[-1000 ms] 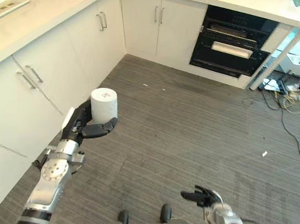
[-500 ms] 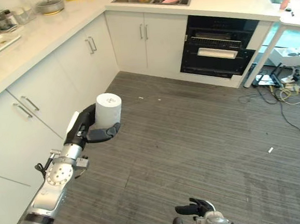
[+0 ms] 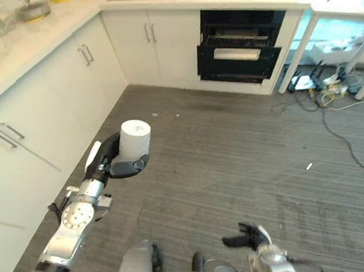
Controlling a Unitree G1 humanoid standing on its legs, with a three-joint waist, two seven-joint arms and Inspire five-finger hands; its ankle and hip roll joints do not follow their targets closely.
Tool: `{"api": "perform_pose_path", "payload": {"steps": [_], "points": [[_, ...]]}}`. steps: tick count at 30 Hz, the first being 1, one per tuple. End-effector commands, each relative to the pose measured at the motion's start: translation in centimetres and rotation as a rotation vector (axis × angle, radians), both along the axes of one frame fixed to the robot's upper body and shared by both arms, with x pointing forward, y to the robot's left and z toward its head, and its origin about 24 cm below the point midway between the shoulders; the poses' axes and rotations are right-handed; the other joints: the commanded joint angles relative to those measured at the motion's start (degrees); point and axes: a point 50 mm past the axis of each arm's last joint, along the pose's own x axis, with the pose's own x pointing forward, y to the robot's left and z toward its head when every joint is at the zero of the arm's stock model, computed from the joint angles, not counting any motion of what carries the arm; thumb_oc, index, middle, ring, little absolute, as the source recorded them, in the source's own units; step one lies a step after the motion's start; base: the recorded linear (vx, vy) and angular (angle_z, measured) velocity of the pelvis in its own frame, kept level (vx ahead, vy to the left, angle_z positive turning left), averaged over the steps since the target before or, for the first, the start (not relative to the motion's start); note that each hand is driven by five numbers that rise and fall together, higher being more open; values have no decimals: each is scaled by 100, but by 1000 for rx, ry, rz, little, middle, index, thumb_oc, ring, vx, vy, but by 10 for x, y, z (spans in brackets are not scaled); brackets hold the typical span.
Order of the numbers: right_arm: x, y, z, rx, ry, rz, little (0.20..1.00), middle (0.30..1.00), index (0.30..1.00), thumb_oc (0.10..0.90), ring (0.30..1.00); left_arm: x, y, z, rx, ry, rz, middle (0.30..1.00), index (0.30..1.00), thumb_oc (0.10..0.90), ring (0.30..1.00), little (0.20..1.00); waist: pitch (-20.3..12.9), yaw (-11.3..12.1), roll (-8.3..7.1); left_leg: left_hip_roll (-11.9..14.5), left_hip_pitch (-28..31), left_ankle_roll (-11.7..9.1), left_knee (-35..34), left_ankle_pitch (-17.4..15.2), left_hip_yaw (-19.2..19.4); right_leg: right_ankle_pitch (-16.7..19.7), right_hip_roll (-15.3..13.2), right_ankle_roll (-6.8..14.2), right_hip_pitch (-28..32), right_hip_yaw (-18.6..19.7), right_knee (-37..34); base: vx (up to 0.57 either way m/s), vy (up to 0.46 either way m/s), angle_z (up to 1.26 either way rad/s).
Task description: Place the dishes in the dishwasher.
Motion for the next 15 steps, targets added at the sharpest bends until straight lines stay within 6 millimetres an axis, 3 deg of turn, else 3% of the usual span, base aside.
{"api": "perform_pose_path", "payload": {"steps": [1,4,7,8,9,11,12,14,15], "points": [[51,5,38,-13,-269,55,900,900,900,800,900,21,9,76,14,-379,34,300,300,400,300,300,-186,13,18,306,-130,-107,-51,864,-256,-409,-39,394,1169,157,-54,224,38,-94],[80,19,59,-11,-372,119,900,900,900,800,900,21,13,81,31,-407,63,300,300,400,300,300,-179,219,-52,311,-311,-242,-1162,1147,-463,-530,-26,469,1452,412,-238,328,60,-45],[82,37,60,26,-383,180,900,900,900,800,900,17,19,79,41,-397,78,300,300,400,300,300,-367,296,-107,607,-109,-158,-1327,1364,174,-732,-45,560,1638,562,-208,429,159,-80],[79,41,58,34,-380,191,900,900,900,800,900,17,19,79,47,-394,73,300,300,400,300,300,-410,327,-161,645,-112,-156,-1239,1560,272,-819,-90,558,1594,524,-75,456,198,-57],[75,42,56,31,-370,203,900,900,900,800,900,17,19,79,59,-393,67,300,300,400,300,300,-473,368,-232,622,-154,-87,-1149,1537,325,-872,-129,593,1550,526,85,509,189,-42],[61,46,43,56,-318,197,900,900,900,800,900,14,19,75,86,-364,46,300,300,400,300,300,-572,438,-493,421,-140,156,-863,1261,302,-497,-339,882,1353,421,834,547,208,-16],[51,47,35,71,-279,179,900,900,900,800,900,14,18,73,93,-351,39,300,300,400,300,300,-592,421,-637,258,-142,273,-697,1061,292,4,-454,1116,1256,388,1310,334,148,-6],[51,47,35,71,-279,179,900,900,900,800,900,14,18,73,93,-351,39,300,300,400,300,300,-592,421,-637,258,-142,273,-697,1061,292,4,-454,1116,1256,388,1310,223,122,4],[38,50,25,113,-237,137,900,900,900,800,900,13,17,74,100,-349,19,300,300,400,300,300,-541,340,-716,71,33,509,-466,645,243,983,-624,1400,753,408,2528,251,154,18]]}}
